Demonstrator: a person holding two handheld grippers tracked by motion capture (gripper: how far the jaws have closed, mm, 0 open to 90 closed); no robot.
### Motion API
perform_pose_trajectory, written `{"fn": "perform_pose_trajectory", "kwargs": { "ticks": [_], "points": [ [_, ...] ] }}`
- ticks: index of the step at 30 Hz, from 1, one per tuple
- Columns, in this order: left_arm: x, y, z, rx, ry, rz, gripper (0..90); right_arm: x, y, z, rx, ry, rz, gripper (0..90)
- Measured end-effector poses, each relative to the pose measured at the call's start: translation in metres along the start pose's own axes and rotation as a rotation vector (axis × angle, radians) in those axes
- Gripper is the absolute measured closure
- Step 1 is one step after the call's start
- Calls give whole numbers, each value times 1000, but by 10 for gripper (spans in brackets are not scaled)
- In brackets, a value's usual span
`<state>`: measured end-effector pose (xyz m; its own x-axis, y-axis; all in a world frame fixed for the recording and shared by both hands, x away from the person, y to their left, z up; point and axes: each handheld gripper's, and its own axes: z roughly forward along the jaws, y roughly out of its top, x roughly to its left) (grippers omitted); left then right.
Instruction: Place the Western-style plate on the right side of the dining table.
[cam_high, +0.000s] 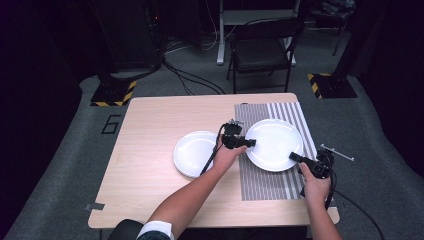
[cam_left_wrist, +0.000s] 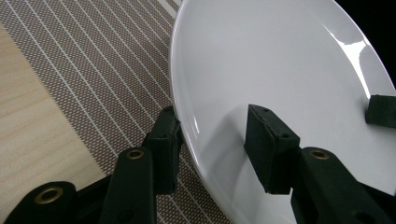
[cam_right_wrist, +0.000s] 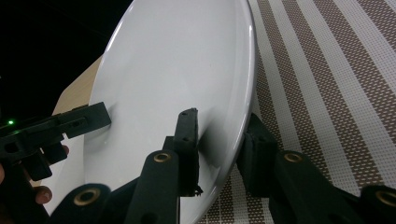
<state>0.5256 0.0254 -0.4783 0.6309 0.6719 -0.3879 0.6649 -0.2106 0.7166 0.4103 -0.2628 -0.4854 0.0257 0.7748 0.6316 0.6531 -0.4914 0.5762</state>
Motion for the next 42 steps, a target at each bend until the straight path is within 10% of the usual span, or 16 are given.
{"fn": "perform_pose_trajectory", "kwargs": {
  "ticks": [42],
  "points": [
    [2, -9, 32, 51, 33, -16, 560, -23, -2, 16, 27, -62, 30, 696]
  ]
}}
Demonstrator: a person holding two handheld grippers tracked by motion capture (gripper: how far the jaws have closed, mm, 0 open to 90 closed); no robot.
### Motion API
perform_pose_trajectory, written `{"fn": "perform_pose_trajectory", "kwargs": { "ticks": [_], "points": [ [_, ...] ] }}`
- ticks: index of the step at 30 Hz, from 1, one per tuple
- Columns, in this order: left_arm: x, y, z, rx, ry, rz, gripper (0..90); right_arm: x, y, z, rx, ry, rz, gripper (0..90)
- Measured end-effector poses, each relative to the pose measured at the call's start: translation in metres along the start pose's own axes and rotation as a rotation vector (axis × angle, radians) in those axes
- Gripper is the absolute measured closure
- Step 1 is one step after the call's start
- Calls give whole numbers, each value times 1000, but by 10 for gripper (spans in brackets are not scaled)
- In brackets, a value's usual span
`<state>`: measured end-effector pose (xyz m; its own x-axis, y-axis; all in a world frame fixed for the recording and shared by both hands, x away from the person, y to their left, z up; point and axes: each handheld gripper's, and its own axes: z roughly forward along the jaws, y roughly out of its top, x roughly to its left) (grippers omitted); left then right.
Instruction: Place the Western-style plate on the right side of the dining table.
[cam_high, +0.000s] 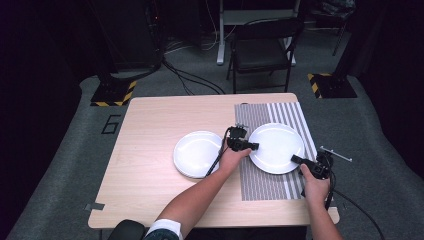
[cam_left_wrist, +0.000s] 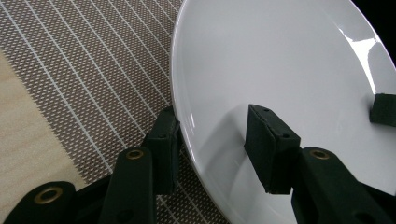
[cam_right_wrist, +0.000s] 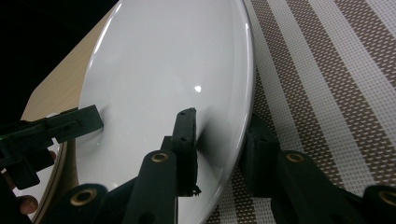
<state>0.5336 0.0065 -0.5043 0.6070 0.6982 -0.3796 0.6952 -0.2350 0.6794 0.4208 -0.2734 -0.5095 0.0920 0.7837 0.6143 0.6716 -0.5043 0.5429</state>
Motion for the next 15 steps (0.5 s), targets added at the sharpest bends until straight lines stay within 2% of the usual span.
{"fn": "perform_pose_trajectory", "kwargs": {
  "ticks": [5, 15],
  "points": [
    [0, -1, 2, 8, 1, 6, 560, -3, 0, 1, 1, -10, -9, 692],
    [-3, -1, 8, 11, -6, -7, 560, -8, 0, 1, 2, -22, 7, 682]
  ]
}}
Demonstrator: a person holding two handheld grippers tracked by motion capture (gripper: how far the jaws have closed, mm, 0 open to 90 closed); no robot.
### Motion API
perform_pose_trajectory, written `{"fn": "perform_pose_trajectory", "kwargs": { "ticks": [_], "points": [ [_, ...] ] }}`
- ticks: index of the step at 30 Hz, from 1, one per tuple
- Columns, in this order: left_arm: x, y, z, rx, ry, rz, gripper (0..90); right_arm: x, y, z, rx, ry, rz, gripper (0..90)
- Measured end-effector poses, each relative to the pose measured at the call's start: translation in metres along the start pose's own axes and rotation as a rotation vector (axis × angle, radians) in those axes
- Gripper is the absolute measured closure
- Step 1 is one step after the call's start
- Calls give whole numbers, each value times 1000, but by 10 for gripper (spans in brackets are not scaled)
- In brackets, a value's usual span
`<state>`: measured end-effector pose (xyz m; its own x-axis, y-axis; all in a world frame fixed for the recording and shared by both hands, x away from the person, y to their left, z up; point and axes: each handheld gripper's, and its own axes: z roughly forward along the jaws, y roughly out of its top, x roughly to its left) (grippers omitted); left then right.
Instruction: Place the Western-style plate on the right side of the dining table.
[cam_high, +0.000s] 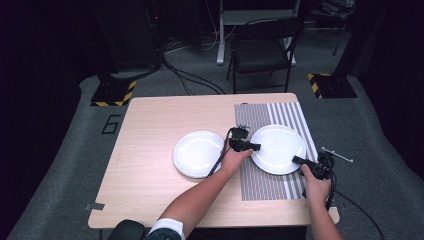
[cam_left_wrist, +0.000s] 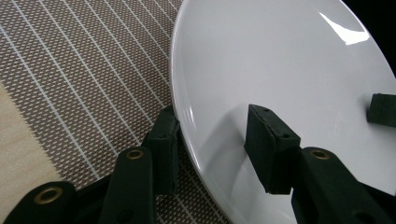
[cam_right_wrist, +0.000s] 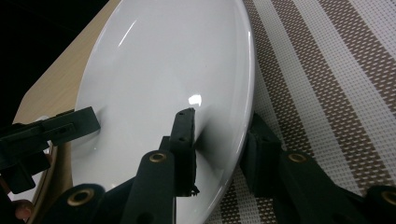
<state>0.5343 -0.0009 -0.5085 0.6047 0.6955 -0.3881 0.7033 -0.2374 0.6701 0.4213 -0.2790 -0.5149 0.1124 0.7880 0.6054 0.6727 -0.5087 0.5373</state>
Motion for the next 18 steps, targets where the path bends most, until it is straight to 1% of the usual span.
{"fn": "perform_pose_trajectory", "kwargs": {
  "ticks": [3, 4, 9, 10, 11, 13, 18],
  "points": [
    [-1, 0, 1, 1, -1, 3, 560, -2, 0, 0, -6, -7, 1, 677],
    [-1, 0, 1, 1, -1, 3, 560, -1, 0, 0, -5, -4, 9, 675],
    [-1, 0, 1, 3, 6, 6, 558, -1, -1, 2, -4, -12, 8, 667],
    [-1, 0, 1, 3, 7, 6, 558, -2, -1, 2, -2, -12, -10, 665],
    [-1, 0, 1, 4, 8, 7, 557, -2, -1, 2, -2, -14, -11, 663],
    [-1, 0, 2, 4, 7, 5, 555, -1, -1, 3, 1, -8, 3, 661],
    [0, -1, 3, 14, 10, 9, 552, -2, -1, 3, 5, -20, -5, 660]
  ]
}}
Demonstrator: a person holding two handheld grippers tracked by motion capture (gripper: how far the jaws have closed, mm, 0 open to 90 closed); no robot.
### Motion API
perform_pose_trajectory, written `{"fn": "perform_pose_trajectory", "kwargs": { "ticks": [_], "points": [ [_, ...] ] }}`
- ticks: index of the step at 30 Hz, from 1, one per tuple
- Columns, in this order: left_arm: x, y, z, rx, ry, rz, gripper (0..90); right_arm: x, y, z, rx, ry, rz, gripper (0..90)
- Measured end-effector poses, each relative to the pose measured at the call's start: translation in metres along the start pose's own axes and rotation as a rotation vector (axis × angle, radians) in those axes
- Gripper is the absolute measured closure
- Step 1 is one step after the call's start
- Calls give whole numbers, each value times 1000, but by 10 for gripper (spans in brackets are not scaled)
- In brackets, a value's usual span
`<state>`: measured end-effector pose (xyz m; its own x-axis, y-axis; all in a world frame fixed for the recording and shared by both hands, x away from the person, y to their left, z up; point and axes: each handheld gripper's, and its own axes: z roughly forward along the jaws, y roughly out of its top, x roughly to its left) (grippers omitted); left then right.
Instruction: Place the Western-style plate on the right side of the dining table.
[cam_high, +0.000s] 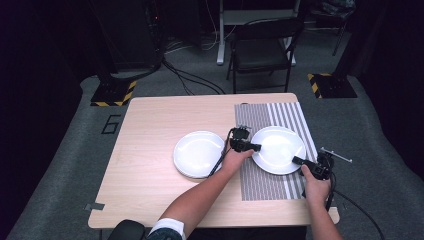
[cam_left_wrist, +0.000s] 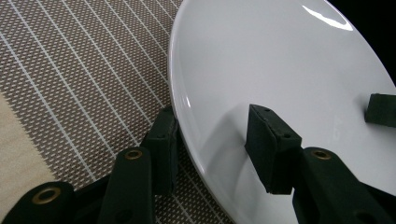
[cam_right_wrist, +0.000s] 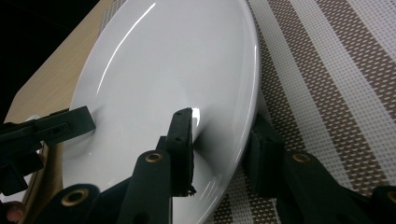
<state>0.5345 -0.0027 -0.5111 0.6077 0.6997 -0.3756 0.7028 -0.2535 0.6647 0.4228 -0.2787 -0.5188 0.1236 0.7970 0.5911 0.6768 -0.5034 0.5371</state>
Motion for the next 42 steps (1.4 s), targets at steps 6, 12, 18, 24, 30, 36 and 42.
{"fn": "perform_pose_trajectory", "kwargs": {
  "ticks": [6, 12, 18, 24, 30, 36, 42],
  "points": [
    [0, -1, 1, 7, 9, 6, 540, -1, -1, 1, 5, 5, 8, 659],
    [0, -2, 4, 4, 16, 5, 535, -3, 0, 3, 8, 3, 17, 659],
    [-1, -2, 3, 5, 38, 26, 536, -4, 0, 2, 7, -2, 2, 649],
    [-3, -2, 3, 12, 56, 37, 520, -3, 0, 3, 0, -15, -16, 653],
    [-5, -2, 4, 14, 64, 51, 518, -3, 0, 3, -1, -16, -2, 652],
    [-8, -3, 5, 10, 80, 75, 511, -2, 0, 0, 5, -31, -7, 648],
    [-8, -3, 5, 12, 83, 87, 509, -1, 0, -1, 2, -60, -58, 648]
  ]
}}
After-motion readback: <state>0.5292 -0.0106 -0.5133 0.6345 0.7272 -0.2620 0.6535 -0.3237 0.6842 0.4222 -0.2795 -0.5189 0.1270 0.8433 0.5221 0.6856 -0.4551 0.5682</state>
